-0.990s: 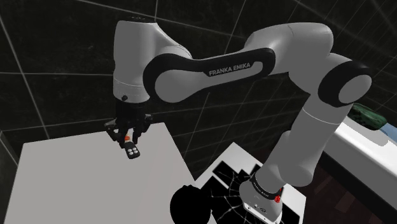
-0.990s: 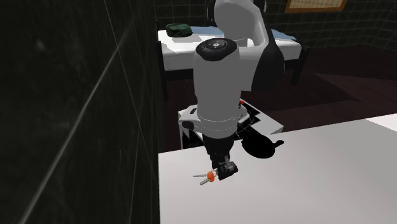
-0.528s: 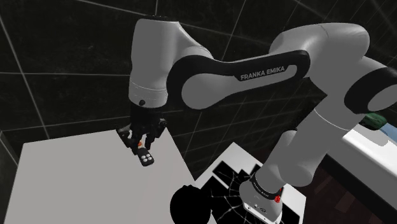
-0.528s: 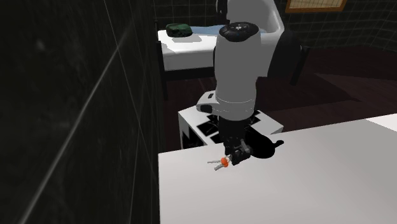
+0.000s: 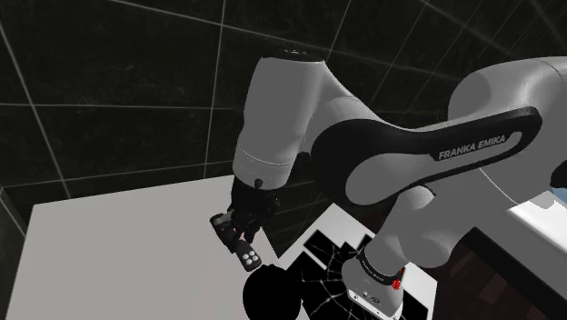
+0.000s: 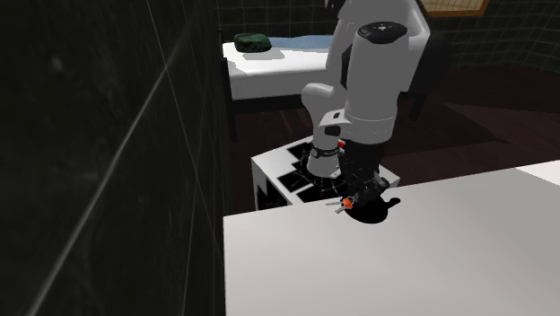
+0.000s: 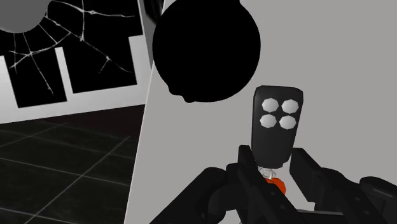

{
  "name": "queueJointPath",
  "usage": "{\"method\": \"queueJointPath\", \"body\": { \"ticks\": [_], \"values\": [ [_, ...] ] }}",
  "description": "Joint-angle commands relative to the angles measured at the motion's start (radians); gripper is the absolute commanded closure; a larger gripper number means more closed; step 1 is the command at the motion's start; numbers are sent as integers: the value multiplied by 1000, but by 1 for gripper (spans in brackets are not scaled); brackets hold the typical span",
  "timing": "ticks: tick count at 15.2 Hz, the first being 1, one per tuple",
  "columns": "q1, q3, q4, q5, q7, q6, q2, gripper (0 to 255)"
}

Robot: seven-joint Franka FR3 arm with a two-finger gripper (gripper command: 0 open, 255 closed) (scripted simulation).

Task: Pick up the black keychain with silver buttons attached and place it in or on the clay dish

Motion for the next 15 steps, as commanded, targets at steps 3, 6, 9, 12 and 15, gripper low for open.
{"method": "queueJointPath", "body": {
  "ticks": [3, 6, 9, 12, 15],
  "values": [
    [58, 7, -97, 78, 20, -23, -136, 255],
    [109, 12, -158, 130, 43, -51, -235, 255],
    [151, 21, -208, 169, 66, -60, -302, 255],
    [152, 35, -240, 177, 62, -18, -291, 255],
    [152, 50, -270, 185, 58, 26, -277, 255]
  ]
}}
